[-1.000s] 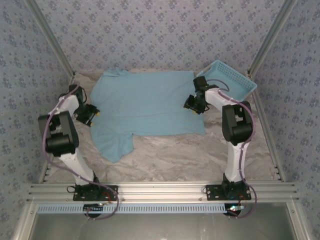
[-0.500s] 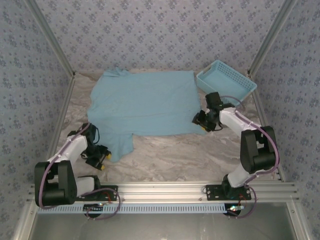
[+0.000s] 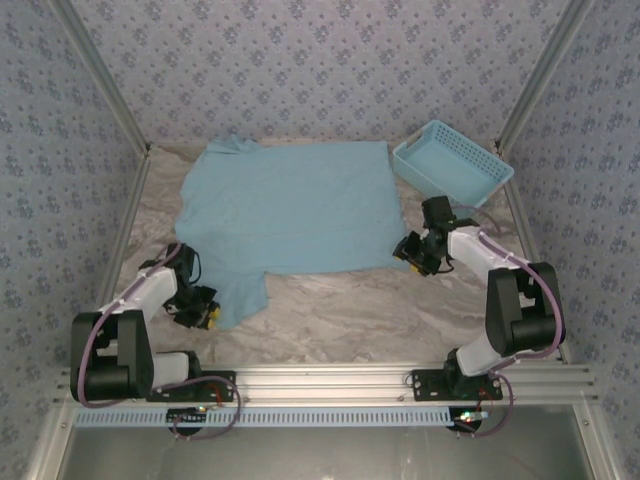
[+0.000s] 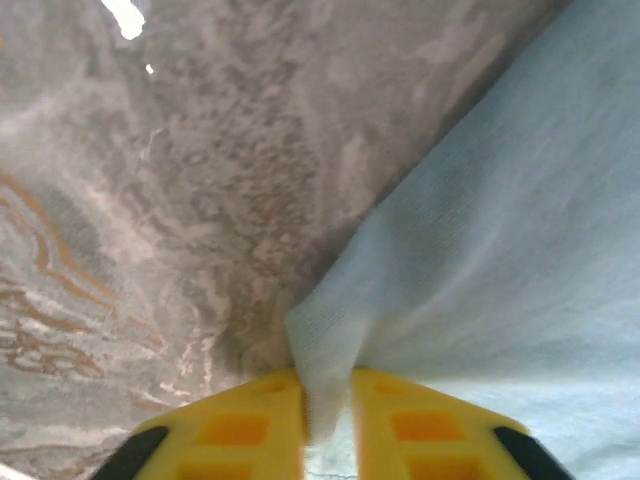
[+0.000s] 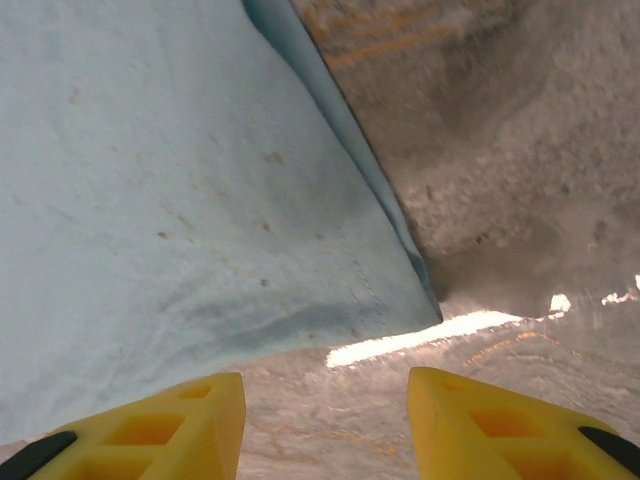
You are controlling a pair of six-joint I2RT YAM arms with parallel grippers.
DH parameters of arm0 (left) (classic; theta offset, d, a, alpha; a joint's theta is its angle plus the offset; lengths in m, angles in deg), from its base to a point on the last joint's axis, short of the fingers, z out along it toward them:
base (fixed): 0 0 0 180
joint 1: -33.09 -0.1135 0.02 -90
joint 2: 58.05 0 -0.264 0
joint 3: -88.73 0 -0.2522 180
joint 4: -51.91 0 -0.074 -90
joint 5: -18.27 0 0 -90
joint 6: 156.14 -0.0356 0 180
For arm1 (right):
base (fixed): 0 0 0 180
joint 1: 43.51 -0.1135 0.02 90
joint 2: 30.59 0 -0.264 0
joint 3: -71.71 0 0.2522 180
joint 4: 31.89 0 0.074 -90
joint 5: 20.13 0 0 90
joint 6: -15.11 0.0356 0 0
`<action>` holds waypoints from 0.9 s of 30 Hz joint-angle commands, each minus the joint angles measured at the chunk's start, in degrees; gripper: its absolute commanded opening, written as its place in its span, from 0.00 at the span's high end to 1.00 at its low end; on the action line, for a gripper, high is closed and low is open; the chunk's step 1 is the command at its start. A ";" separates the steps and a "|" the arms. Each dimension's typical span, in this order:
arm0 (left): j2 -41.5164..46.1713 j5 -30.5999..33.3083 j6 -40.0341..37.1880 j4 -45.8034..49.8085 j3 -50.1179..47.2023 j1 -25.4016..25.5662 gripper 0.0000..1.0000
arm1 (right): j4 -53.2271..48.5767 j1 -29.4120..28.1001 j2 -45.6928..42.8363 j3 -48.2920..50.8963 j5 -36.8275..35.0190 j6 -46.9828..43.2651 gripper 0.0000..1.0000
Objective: Fold and stack the t-shirts
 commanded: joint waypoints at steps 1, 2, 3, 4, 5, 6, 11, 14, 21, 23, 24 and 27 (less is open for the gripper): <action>0.48 1.59 -0.50 -3.65 -0.64 0.73 0.96 | -1.08 0.24 0.45 0.49 -1.32 1.99 0.53; 1.67 2.63 -0.57 -2.65 -0.44 0.73 1.00 | -1.03 0.36 0.70 0.68 -1.61 2.69 0.53; 3.13 3.63 -0.66 -1.54 -0.19 0.73 1.00 | -0.76 0.43 1.12 0.84 -1.83 3.50 0.54; 4.26 4.19 -0.71 -0.67 0.00 0.67 1.00 | -0.33 0.45 1.67 0.86 -1.90 4.25 0.56; 4.83 4.47 -0.80 -0.07 0.18 0.64 1.00 | -0.36 0.48 2.21 0.68 -2.05 4.80 0.58; 5.23 4.53 -0.98 0.52 0.44 0.56 1.00 | -1.09 0.47 2.81 0.35 -2.99 5.54 0.59; 5.81 4.75 -1.71 2.52 1.29 0.56 1.00 | -1.91 0.47 3.37 1.32 -5.47 8.10 0.60; 6.33 4.89 -1.77 3.13 1.55 0.56 1.00 | 0.70 0.86 4.88 1.63 -4.71 8.60 0.60; 8.14 6.59 -1.49 6.35 2.74 0.57 1.00 | 4.73 0.64 10.03 -1.40 -4.22 8.47 0.77; 9.23 7.95 -1.13 8.17 3.15 0.57 1.00 | 5.20 0.56 10.06 -1.57 -4.51 8.58 0.85; 9.93 8.87 -0.55 9.53 3.41 0.56 1.00 | 5.23 0.39 9.74 -1.71 -4.90 8.49 0.90; 13.75 10.66 2.47 13.41 3.24 0.56 1.00 | 3.87 -0.41 7.41 -1.06 -6.21 8.27 1.00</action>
